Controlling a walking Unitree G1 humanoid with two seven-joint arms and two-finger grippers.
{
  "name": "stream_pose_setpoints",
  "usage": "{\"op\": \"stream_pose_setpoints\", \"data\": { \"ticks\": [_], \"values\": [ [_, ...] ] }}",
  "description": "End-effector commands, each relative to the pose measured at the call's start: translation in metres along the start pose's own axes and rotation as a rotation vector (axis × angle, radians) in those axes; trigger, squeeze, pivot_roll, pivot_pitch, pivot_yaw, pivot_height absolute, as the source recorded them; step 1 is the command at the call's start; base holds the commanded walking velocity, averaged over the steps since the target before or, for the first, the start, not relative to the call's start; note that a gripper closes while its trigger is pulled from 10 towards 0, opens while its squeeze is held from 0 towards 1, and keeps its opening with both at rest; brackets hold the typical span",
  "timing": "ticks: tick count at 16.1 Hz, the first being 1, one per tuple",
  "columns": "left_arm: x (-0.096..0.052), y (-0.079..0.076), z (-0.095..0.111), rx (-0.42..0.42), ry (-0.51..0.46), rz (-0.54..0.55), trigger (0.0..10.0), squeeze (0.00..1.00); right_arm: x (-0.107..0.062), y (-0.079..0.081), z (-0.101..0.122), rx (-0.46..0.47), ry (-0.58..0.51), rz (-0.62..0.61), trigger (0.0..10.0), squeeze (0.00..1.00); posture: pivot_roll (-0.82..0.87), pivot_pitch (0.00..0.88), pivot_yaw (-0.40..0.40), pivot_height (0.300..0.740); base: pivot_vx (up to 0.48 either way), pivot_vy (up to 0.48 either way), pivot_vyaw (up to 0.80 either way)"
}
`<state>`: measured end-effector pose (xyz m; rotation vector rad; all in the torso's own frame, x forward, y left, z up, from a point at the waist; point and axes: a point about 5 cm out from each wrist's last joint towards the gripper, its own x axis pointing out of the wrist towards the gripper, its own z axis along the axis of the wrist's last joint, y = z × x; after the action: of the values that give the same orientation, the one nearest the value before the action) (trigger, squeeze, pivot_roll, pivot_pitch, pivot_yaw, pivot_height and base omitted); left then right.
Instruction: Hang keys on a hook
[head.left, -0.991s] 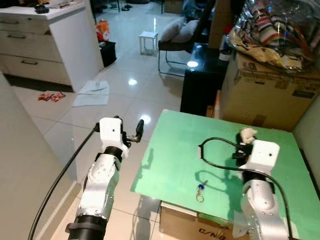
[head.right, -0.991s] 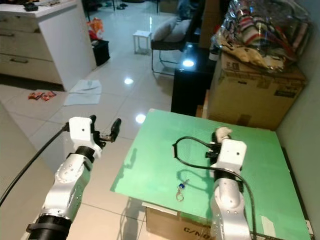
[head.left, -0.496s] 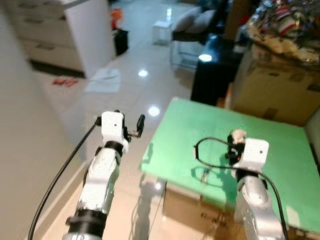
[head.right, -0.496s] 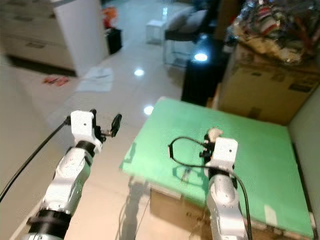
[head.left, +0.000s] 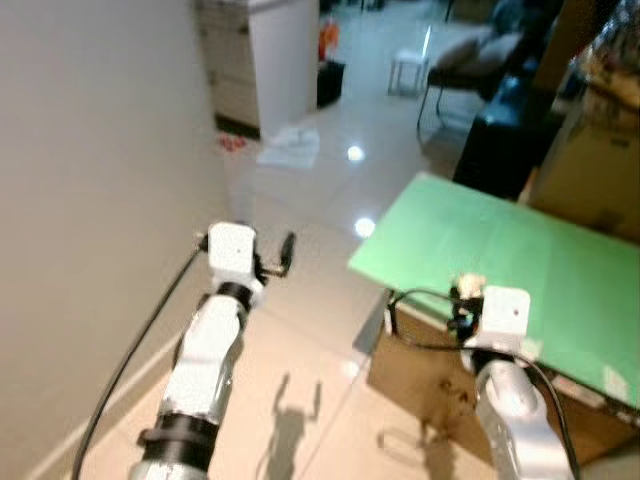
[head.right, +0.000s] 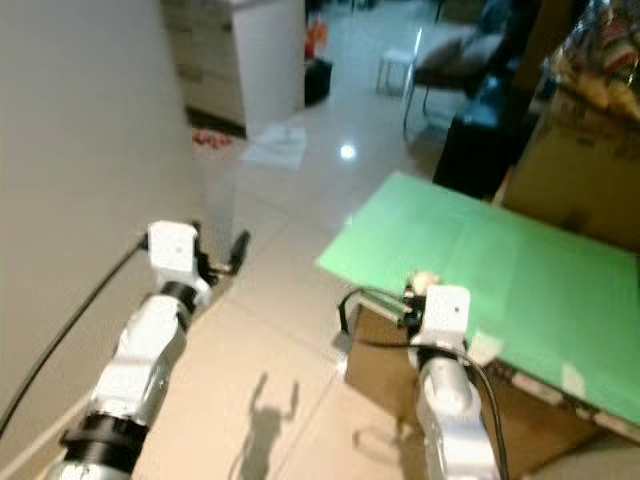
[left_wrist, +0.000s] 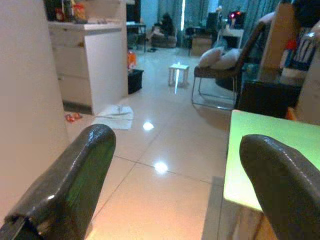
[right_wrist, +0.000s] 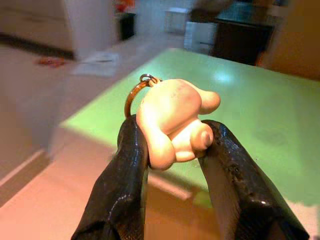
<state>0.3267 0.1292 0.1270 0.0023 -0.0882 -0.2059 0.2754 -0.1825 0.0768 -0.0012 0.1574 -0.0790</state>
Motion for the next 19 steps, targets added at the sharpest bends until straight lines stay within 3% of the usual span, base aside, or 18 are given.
{"op": "stream_pose_setpoints", "data": {
  "ticks": [1, 2, 4, 9, 13, 14, 16, 19],
  "values": [
    [0.001, -0.002, 0.001, 0.001, -0.002, -0.010, 10.0, 0.00, 0.004, 0.006, 0.002, 0.019, 0.036, 0.085, 0.0, 0.00, -0.18, 0.000, 0.033, 0.736, -0.371, 0.000, 0.00],
    [0.001, -0.002, 0.001, 0.000, -0.004, -0.013, 10.0, 0.00, 0.006, 0.010, 0.005, 0.006, 0.039, 0.145, 0.0, 0.00, -0.18, 0.000, 0.033, 0.736, 0.000, 0.000, 0.00],
    [0.001, -0.003, 0.001, 0.000, -0.005, -0.012, 10.0, 0.00, 0.010, 0.008, 0.012, 0.018, 0.019, 0.140, 0.0, 0.00, -0.17, 0.000, 0.030, 0.736, 0.000, 0.000, 0.00],
    [-0.001, -0.003, -0.004, 0.006, 0.012, -0.018, 10.0, 0.00, 0.010, 0.014, 0.011, 0.065, 0.031, 0.182, 0.0, 0.00, -0.16, 0.000, 0.029, 0.736, 0.000, 0.000, 0.78],
    [-0.006, 0.006, -0.019, 0.089, 0.090, -0.020, 10.0, 0.00, 0.007, 0.019, 0.010, 0.078, 0.069, 0.350, 0.0, 0.00, -0.16, 0.000, 0.028, 0.736, 0.000, 0.000, 0.69],
    [-0.007, 0.008, -0.027, 0.117, 0.145, -0.012, 10.0, 0.00, 0.005, 0.022, 0.010, 0.027, 0.087, 0.457, 0.0, 0.00, -0.16, 0.000, 0.028, 0.736, 0.000, 0.000, 0.61],
    [-0.007, 0.009, -0.028, 0.112, 0.152, -0.003, 10.0, 0.00, 0.006, 0.020, 0.015, 0.010, 0.094, 0.538, 0.0, 0.00, -0.15, 0.000, 0.022, 0.736, 0.000, 0.000, 0.56],
    [-0.008, 0.005, -0.027, 0.070, 0.133, 0.022, 10.0, 0.00, 0.019, 0.011, 0.020, -0.042, 0.065, 0.455, 0.0, 0.00, -0.14, 0.000, 0.006, 0.736, 0.000, 0.000, 0.54]
  ]
}}
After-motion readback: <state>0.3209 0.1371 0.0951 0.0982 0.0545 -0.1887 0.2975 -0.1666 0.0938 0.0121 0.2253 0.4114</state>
